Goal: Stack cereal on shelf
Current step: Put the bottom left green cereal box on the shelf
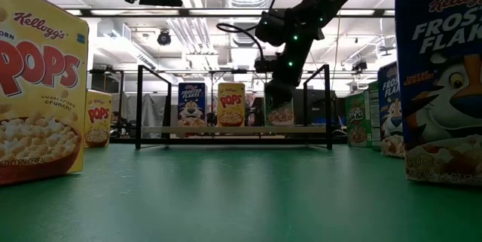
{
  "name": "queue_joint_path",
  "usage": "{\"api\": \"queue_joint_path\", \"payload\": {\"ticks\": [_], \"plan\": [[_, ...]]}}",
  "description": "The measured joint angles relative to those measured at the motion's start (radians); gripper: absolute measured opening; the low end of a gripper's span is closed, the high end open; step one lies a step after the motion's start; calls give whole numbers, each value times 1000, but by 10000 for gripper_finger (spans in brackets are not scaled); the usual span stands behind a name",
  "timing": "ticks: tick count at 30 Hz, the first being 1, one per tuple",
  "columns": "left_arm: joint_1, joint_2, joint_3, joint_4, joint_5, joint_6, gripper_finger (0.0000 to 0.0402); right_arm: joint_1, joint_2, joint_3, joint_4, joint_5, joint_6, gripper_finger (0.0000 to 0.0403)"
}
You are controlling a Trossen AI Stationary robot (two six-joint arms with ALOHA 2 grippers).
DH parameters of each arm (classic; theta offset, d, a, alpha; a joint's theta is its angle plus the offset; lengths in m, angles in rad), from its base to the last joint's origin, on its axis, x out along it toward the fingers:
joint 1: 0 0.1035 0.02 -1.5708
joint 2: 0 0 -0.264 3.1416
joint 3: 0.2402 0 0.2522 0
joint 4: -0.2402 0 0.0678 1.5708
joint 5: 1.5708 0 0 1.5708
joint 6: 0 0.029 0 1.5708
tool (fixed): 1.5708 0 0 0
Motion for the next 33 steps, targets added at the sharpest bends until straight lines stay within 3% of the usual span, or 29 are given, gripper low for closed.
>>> {"api": "queue_joint_path", "payload": {"ticks": [20, 33], "plan": [[0, 0, 0, -1, 0, 0, 0, 62, -5, 0, -94, -4, 1, 13], [0, 0, 0, -1, 0, 0, 0, 57, -2, 0, 64, -3, -54, 13]]}}
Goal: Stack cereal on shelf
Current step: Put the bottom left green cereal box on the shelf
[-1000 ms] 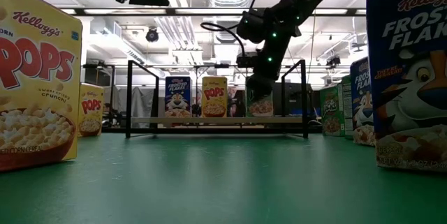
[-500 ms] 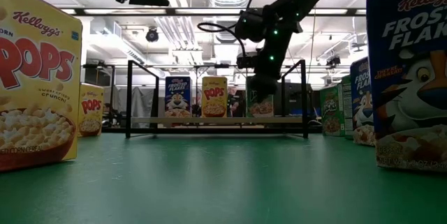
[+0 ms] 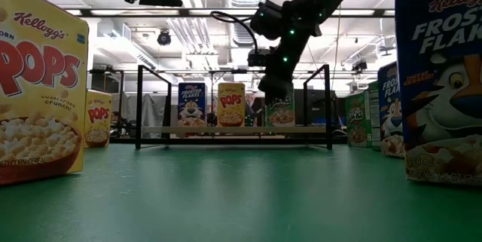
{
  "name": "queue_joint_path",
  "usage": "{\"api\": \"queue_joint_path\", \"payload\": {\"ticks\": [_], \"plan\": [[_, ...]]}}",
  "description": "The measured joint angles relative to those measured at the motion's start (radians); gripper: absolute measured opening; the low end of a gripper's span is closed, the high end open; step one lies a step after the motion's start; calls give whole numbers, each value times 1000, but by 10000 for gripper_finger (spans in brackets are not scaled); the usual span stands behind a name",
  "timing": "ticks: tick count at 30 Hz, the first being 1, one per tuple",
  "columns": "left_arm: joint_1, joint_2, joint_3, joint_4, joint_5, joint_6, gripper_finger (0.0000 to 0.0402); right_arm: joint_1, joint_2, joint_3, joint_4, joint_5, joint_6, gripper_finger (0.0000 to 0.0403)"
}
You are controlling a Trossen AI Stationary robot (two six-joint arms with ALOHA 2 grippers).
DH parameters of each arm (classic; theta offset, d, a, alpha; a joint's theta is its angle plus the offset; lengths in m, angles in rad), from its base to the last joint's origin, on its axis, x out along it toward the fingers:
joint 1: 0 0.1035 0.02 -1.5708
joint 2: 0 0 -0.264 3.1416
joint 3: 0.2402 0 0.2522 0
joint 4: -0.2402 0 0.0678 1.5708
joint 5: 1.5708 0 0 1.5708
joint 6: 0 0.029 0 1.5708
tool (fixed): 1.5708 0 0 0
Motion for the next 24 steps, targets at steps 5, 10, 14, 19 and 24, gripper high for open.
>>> {"api": "queue_joint_path", "payload": {"ticks": [5, 10, 14, 19, 24], "plan": [[0, 0, 0, 0, 0, 0, 0, -31, 0, 0, 9, 0, 1, 13], [0, 0, 0, -3, 0, 0, 0, -54, 0, 0, 7, 3, 10, 13], [0, 0, 0, -5, 0, 0, 0, -53, 0, 0, 7, 1, 9, 13], [0, 0, 0, -7, 0, 0, 0, -46, 0, 0, -27, 0, -3, 13], [0, 0, 0, -10, 0, 0, 0, -46, 0, 0, -102, 8, -11, 13]]}}
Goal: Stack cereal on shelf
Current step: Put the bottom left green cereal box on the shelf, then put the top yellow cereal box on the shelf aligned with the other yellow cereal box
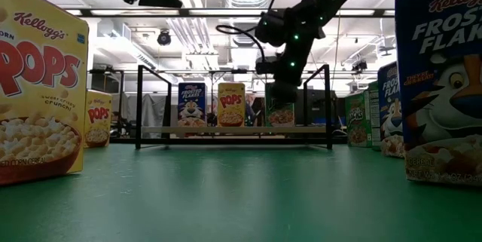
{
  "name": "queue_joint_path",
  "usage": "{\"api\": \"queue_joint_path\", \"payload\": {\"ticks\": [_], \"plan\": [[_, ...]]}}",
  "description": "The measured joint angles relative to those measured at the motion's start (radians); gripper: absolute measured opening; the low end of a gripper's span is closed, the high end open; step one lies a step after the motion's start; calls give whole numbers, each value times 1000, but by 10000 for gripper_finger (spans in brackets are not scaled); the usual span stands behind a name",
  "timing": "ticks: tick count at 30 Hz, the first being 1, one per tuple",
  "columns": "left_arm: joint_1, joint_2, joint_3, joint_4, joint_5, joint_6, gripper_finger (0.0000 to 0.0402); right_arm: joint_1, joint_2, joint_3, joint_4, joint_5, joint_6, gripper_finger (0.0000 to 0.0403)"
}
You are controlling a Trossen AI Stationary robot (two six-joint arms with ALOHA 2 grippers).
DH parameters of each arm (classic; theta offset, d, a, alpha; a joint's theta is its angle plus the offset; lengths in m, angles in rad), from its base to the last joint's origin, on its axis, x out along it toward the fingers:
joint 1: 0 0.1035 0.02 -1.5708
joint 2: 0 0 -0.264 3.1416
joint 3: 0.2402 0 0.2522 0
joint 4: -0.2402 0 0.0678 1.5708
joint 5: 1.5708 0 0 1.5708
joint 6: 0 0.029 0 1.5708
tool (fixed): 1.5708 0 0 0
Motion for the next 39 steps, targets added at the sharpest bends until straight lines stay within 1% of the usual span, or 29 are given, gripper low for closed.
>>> {"api": "queue_joint_path", "payload": {"ticks": [4, 6, 17, 23, 28, 35, 37, 39], "plan": [[0, 0, 0, -7, 0, 0, 0, 0, 0, 0, -24, 72, -7, 13], [0, 0, 0, -6, 0, 0, 0, 0, 0, 0, -23, 80, -10, 13], [0, 0, 0, -6, 0, 0, 0, 2, 0, 0, -23, 76, 16, 13], [0, 0, 0, -5, 0, 0, 0, 34, -12, 0, -26, 70, 39, 13], [0, 0, 0, -5, 0, 0, 0, 74, -50, 0, -38, 69, 81, 13], [0, 0, 0, -3, 0, -14, 0, 131, -126, 0, -98, 64, 150, 13], [0, 0, 0, -3, 0, -19, 0, 144, -151, -6, -101, 50, 172, 13], [0, 0, 0, -4, 0, -26, 0, 157, -174, -15, -105, 14, 189, 13]]}}
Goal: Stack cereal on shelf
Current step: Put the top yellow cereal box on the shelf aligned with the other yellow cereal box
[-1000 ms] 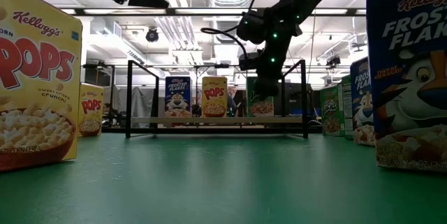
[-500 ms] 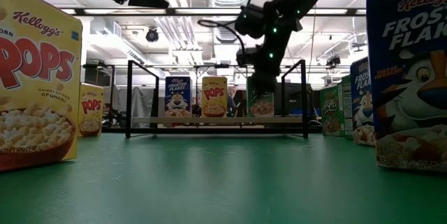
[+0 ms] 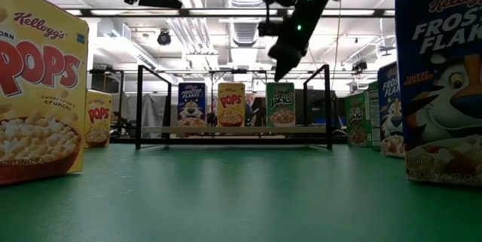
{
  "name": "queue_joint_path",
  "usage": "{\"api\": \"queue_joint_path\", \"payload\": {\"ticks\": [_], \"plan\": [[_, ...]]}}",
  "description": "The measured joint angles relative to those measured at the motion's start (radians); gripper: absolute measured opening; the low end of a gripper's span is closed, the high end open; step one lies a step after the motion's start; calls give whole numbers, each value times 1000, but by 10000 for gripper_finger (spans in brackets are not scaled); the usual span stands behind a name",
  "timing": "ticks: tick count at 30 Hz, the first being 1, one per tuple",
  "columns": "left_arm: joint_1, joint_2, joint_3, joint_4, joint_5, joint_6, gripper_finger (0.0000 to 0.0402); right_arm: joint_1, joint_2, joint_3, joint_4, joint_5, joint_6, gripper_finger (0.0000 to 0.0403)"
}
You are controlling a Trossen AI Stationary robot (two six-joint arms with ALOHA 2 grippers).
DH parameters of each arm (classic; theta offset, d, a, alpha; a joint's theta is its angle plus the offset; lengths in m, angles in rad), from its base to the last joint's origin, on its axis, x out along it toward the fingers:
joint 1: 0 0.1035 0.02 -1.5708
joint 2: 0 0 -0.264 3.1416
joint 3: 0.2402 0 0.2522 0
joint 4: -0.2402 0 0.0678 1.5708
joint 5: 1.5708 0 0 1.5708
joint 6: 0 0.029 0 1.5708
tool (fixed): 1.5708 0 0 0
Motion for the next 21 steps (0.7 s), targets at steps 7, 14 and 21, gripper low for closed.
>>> {"api": "queue_joint_path", "payload": {"ticks": [7, 14, 21], "plan": [[0, 0, 0, -10, -30, -53, 0, 40, -89, -98, 63, -77, 29, 13], [0, 0, 0, -79, -219, -186, 0, 79, -200, -283, 309, -80, 2, 13], [0, -11, 48, -193, -260, -341, 0, 82, -323, -458, 535, -183, -23, 13]]}}
